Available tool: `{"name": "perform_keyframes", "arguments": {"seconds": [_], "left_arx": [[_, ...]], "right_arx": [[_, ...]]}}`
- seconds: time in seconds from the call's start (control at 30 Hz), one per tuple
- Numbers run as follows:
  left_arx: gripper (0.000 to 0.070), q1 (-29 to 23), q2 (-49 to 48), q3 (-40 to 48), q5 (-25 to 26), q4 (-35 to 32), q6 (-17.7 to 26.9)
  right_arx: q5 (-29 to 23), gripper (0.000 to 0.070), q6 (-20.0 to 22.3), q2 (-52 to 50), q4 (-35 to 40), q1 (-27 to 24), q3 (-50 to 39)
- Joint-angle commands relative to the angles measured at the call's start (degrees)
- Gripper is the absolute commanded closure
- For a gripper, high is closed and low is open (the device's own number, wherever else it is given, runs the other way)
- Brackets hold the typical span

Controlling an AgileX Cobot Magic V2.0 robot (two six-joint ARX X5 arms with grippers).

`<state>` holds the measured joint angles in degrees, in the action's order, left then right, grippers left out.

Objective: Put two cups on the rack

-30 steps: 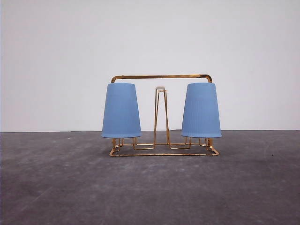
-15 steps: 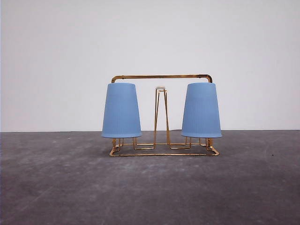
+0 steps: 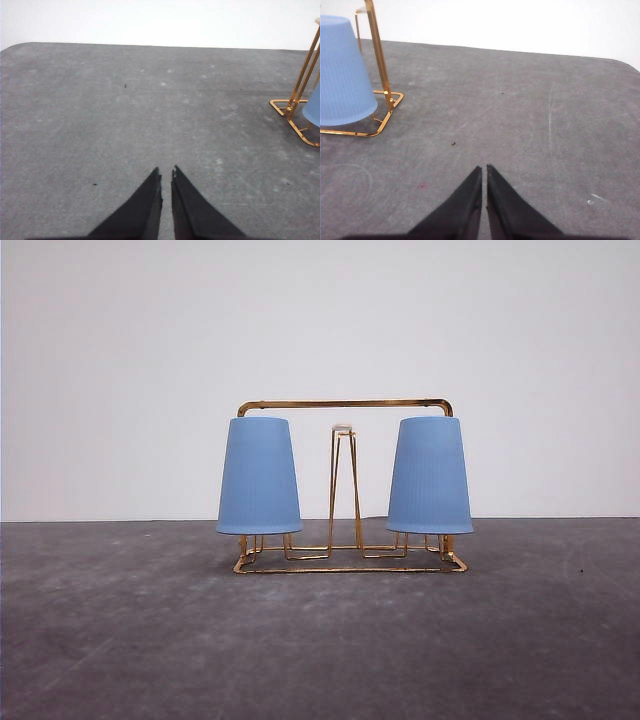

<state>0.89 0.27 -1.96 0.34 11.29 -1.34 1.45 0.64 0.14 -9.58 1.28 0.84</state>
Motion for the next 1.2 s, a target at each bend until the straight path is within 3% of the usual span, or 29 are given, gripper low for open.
{"name": "perform_keyframes", "arguments": {"seconds": [0.0, 1.17], "left_arx": [[0.0684, 0.04, -0.03, 0.83, 0.04, 0.29, -0.42], [0.0684, 0.04, -0.02, 0.83, 0.04, 0.28, -0.42]], "right_arx": [[-0.02, 0.0685, -0.02, 0.07, 0.61, 0.02, -0.17], [-0.02, 0.0685, -0.02, 0.07, 0.59, 0.02, -0.17]]}}
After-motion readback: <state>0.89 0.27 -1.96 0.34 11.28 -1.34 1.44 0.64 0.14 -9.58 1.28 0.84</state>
